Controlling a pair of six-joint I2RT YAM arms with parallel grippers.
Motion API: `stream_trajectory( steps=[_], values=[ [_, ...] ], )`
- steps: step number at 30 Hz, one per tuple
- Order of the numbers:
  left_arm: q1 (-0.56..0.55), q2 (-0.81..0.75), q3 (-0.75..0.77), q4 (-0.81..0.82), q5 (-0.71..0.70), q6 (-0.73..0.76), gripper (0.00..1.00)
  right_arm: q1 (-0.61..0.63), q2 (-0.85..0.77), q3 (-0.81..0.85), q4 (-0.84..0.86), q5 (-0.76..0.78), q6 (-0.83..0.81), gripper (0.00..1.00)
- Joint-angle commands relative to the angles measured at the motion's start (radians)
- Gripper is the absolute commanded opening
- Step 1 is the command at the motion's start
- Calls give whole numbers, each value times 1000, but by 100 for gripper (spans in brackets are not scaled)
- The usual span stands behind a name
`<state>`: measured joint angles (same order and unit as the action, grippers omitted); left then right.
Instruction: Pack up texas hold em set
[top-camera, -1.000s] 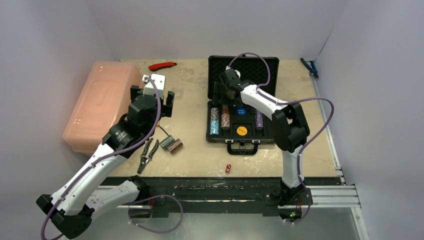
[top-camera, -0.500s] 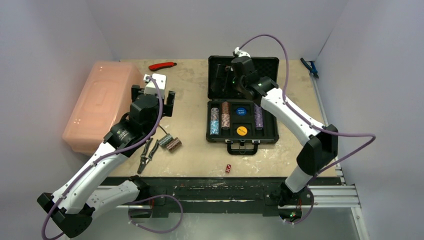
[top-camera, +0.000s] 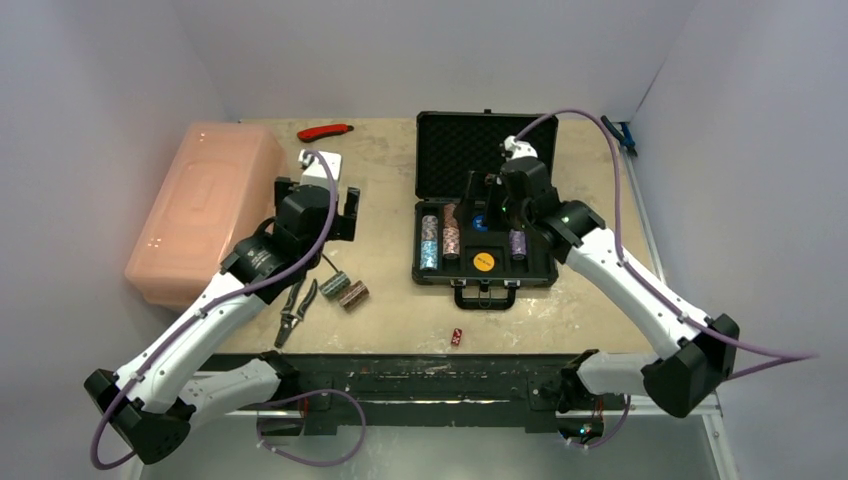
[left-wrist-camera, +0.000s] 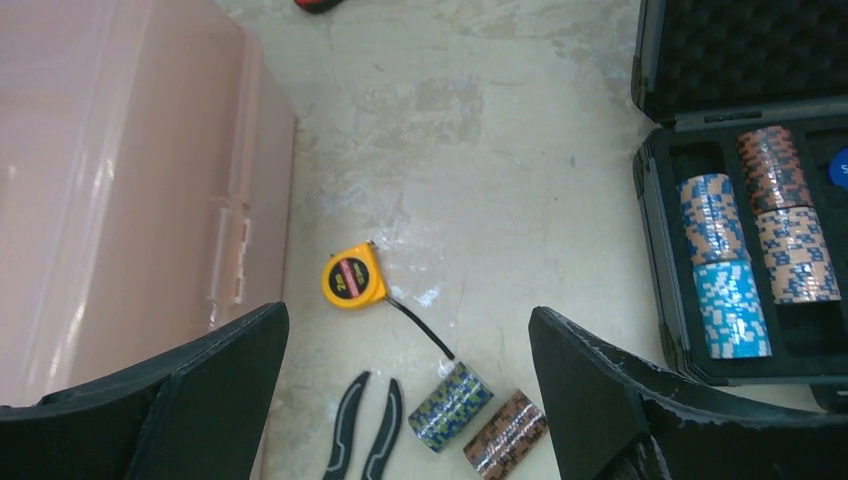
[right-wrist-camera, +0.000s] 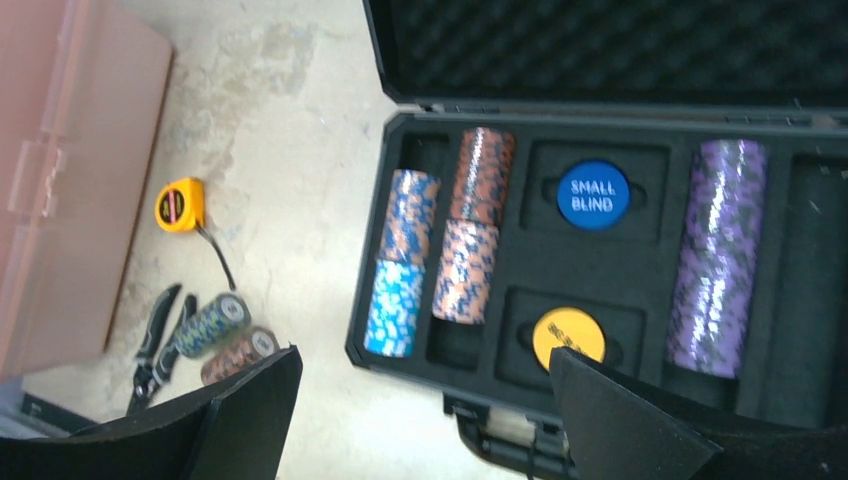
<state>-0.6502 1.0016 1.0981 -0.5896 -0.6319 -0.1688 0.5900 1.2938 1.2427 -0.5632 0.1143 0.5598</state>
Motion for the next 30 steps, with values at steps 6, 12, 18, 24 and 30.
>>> stream_trajectory(
  steps=[6, 12, 18, 24, 30],
  values=[
    [-4, 7, -67, -276, 178, -383, 94, 4, -185, -209, 31, -109, -14, 99],
    [-90, 38, -190, -281, 256, -470, 94, 11, -224, -287, 52, -142, -8, 99],
    [-237, 163, -217, -255, 241, -461, 92, 11, -242, -290, 40, -138, -23, 99],
    [-251, 234, -279, -200, 305, -449, 84, 10, -264, -295, 16, -128, -32, 99],
    [-267, 246, -354, -116, 415, -426, 73, 11, -273, -311, 10, -116, -32, 99]
  ],
)
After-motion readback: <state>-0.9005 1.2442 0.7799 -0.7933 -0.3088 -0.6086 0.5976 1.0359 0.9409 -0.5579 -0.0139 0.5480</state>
